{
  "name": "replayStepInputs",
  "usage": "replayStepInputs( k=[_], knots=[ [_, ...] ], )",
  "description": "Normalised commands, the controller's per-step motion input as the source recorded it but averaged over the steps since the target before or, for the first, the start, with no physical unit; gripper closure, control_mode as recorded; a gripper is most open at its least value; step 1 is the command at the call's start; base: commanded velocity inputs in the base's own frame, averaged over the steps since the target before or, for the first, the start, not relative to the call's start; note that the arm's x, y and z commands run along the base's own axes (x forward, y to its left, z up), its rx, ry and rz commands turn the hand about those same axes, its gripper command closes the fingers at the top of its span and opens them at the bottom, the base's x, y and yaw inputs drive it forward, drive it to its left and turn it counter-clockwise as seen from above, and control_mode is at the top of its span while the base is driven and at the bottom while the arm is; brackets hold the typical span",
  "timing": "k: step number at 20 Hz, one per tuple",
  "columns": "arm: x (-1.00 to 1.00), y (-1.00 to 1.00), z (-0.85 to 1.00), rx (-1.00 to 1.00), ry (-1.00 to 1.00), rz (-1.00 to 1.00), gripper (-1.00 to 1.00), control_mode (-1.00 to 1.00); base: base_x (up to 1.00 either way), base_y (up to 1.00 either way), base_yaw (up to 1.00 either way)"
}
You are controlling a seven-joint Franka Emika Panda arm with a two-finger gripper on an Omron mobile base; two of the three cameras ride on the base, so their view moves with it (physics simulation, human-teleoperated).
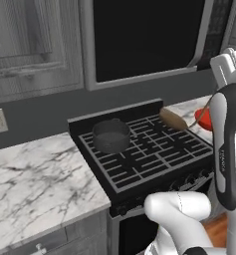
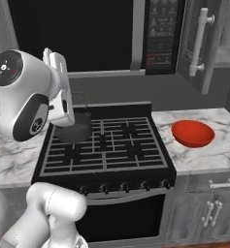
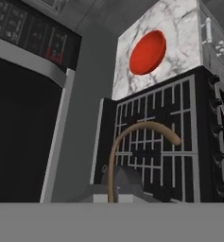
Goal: Open the cabinet and move the ladle to the pot. Then close the cabinet.
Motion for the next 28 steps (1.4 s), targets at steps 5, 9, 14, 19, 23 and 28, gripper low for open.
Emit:
replayStepInputs(
  k=[5, 9, 14, 19, 23, 28],
  knots=[
    [0.00, 0.00, 0.00, 0.00, 0.00, 0.00, 1.00, 1.00, 0.77, 0.27, 0.24],
    [0.00, 0.00, 0.00, 0.00, 0.00, 0.00, 1.00, 1.00, 0.69, 0.17, 0.25],
    [0.00, 0.00, 0.00, 0.00, 0.00, 0.00, 1.00, 1.00, 0.67, 0.13, 0.20],
    [0.00, 0.00, 0.00, 0.00, 0.00, 0.00, 1.00, 1.00, 0.58, 0.03, 0.18],
    [0.27, 0.03, -0.30, 0.00, -0.01, 0.12, 1.00, -1.00, 0.00, 0.00, 0.00],
    [0.08, 0.15, -0.36, 0.00, 0.00, 0.06, 1.00, -1.00, 0.00, 0.00, 0.00]
  ],
)
